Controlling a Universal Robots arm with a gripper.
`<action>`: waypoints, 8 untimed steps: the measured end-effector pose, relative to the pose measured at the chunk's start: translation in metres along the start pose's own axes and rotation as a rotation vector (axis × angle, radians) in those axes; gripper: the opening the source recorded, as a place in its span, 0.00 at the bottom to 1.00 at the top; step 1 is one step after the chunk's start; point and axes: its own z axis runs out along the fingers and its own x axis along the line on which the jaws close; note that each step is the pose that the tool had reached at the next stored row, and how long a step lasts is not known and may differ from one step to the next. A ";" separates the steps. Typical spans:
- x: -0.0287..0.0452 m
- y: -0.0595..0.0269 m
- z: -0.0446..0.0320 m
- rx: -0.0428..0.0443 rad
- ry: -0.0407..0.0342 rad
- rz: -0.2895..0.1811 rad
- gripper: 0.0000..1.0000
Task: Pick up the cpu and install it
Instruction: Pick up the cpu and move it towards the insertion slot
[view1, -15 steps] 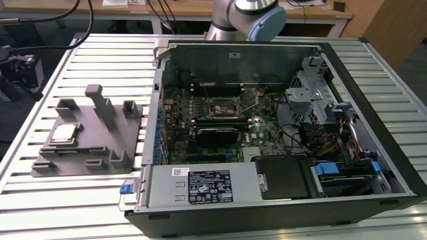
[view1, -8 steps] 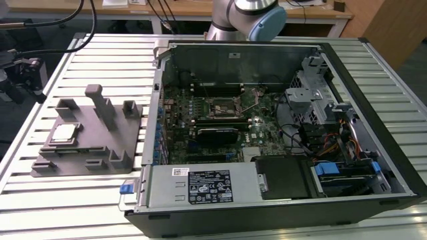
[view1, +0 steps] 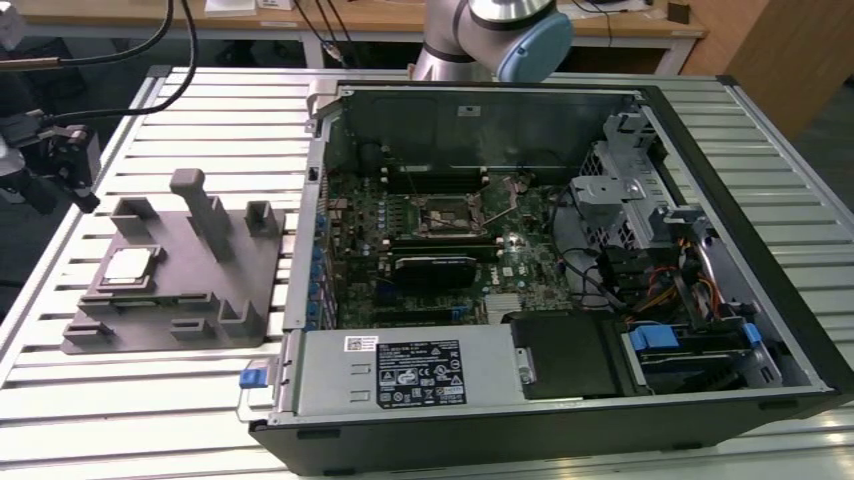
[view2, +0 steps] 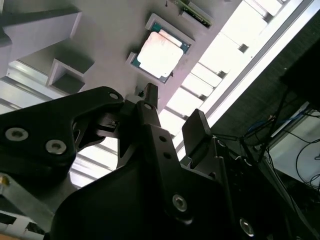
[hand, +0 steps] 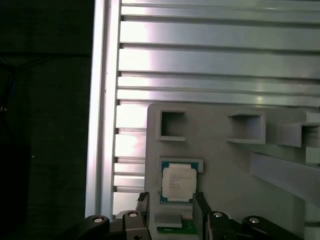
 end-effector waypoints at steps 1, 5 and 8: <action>-0.0001 -0.0001 0.0019 0.0001 0.0000 0.000 0.47; -0.0021 -0.0004 0.0093 0.0000 -0.0002 0.000 0.54; -0.0031 -0.0006 0.0146 0.0000 -0.0001 0.000 0.60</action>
